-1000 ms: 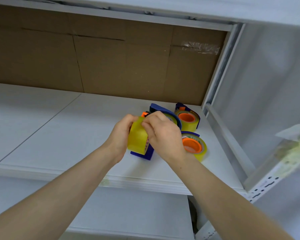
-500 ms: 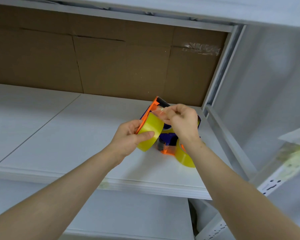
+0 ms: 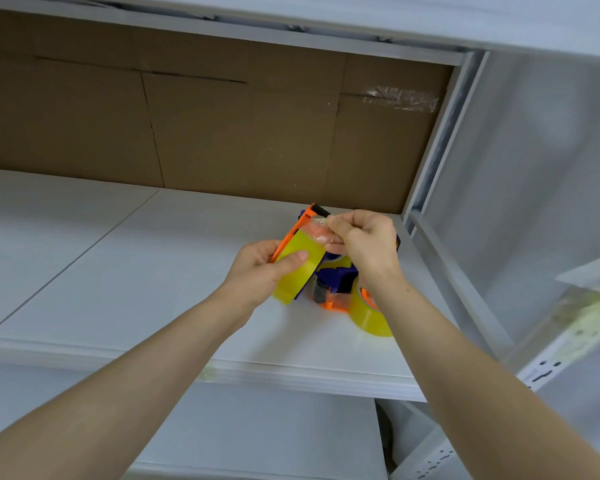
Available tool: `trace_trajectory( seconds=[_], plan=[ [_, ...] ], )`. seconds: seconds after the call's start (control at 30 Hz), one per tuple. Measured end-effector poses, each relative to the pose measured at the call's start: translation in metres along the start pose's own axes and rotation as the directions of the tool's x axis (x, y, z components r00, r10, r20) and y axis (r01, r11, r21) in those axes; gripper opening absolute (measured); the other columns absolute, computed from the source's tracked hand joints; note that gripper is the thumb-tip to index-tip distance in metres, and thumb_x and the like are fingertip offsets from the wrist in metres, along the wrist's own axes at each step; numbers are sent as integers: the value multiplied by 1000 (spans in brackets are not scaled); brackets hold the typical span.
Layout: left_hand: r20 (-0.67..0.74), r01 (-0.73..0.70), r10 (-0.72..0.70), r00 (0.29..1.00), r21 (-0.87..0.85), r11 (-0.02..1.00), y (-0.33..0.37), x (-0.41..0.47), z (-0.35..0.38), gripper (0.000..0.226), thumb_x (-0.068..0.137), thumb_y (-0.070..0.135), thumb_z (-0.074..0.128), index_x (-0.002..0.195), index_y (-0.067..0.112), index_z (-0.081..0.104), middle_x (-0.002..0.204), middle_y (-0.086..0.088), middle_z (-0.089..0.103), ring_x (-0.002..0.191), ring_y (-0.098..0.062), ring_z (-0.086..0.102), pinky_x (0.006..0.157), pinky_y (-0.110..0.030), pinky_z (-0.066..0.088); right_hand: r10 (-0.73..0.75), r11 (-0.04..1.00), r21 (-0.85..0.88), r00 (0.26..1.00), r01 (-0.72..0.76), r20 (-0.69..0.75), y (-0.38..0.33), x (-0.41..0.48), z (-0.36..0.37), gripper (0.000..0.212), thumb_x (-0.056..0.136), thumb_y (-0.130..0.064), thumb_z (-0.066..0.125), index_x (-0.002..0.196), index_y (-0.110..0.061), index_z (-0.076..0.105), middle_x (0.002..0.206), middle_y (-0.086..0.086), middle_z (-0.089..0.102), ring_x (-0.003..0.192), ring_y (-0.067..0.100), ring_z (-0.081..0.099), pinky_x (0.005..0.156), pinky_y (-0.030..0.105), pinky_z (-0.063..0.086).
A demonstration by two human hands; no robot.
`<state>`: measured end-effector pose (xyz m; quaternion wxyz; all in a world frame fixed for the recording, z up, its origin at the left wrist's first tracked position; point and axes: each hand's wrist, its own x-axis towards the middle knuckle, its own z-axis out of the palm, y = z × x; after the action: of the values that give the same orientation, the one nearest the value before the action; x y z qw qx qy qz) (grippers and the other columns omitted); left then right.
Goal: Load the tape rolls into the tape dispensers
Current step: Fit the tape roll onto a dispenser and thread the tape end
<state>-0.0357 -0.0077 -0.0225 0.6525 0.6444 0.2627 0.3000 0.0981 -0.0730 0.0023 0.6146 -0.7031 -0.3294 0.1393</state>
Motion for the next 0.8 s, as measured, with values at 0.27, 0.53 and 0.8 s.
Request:
trace_trajectory(
  seconds=[0.27,0.53,0.8],
  plan=[
    [21,-1,0,1000,35,999,1,-1,-7,8,88,12,61,85,19,66,80,2,69,60,0,64,56,-11,51,84,994,73,996,-85,14,3,1,5,16,92,-13,57,91,-1,67,87,13,69,71,17,68,71,28,60],
    [-127,-24,22,992,-10,1000,-7,1,-10,16,76,2,72,89,11,66,72,3,69,61,-5,65,57,-17,52,292,945,91,934,-315,208,5,-32,12,56,81,-34,70,128,-8,52,100,7,68,91,20,66,82,34,56],
    [30,-9,7,1000,70,998,-7,1,-11,49,59,1,69,108,7,63,97,-10,68,89,-21,64,73,-28,52,166,986,-66,968,-156,189,16,-35,26,30,69,-29,81,88,-25,59,88,0,68,83,18,66,78,39,57]
  ],
)
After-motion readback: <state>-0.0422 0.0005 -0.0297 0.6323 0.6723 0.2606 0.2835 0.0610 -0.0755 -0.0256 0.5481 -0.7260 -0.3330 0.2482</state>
